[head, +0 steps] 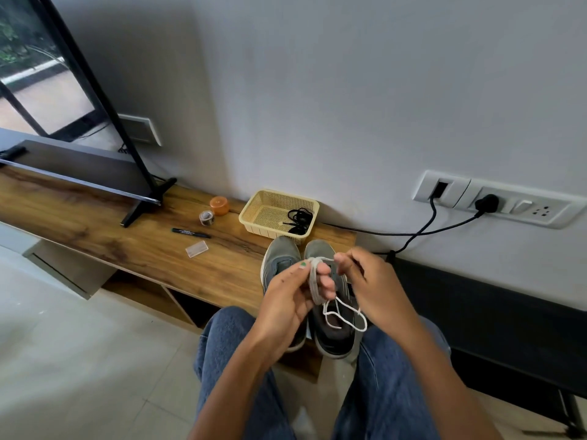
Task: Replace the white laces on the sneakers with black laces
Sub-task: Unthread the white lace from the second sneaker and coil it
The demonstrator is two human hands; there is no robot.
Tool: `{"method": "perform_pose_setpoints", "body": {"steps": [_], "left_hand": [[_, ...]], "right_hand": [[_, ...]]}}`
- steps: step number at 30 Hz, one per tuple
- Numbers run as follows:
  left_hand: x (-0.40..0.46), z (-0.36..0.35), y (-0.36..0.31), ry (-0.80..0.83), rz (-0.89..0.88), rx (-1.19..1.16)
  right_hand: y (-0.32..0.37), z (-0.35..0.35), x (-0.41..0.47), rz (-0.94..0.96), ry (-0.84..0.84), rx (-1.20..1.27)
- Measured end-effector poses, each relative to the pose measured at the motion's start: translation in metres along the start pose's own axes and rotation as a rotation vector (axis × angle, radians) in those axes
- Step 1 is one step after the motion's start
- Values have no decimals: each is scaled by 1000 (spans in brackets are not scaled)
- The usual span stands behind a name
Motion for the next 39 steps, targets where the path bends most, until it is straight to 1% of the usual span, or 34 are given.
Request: {"method": "perform_pose_setpoints", "body": {"steps": [3,5,7,9,11,14,16,19,21,26,29,36,39], "left_hand": [[1,2,-2,-91,-62,-285],[1,8,-3,-147,-97,-312],[1,12,-4,-195,-91,-212],[0,15,-3,-229,-59,-60],[-1,18,-2,-229,-42,124],[0,21,-2,-195,-77,407],[0,21,1,-154,-75,498],[0,20,6,-81,-38,653],[-1,19,10,-39,-5,685],[-2,14,13,-2,70,615],[-4,9,13,15,105,552],[-6,1,13,-43,150,184],[-7,1,12,-76,148,98]], "right_hand": [[-6,-26,-3,-31,85,16],[-6,-44,-7,-49,183,-1],[-2,-57,-12,-48,259,-23],[3,-65,-15,-38,311,-61],[6,-69,-16,-35,358,-129],[13,-69,-17,-33,408,-224],[20,-60,-18,-38,370,-270],[31,-33,-15,-29,249,-290],[36,-18,-13,-30,194,-270],[34,1,-6,-30,137,-123],[30,13,-4,-23,40,1],[6,5,-1,-47,-55,403],[-2,-9,-4,-99,-46,438]]}}
Point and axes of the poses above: each hand's wrist, its own x-axis towards the middle knuckle, its own z-axis out of the back of the hand, y = z × x, the point moved 7 cm from there along x, towards the middle knuckle, and after that the axes turned 13 degrees about y, right-handed, at the moved point
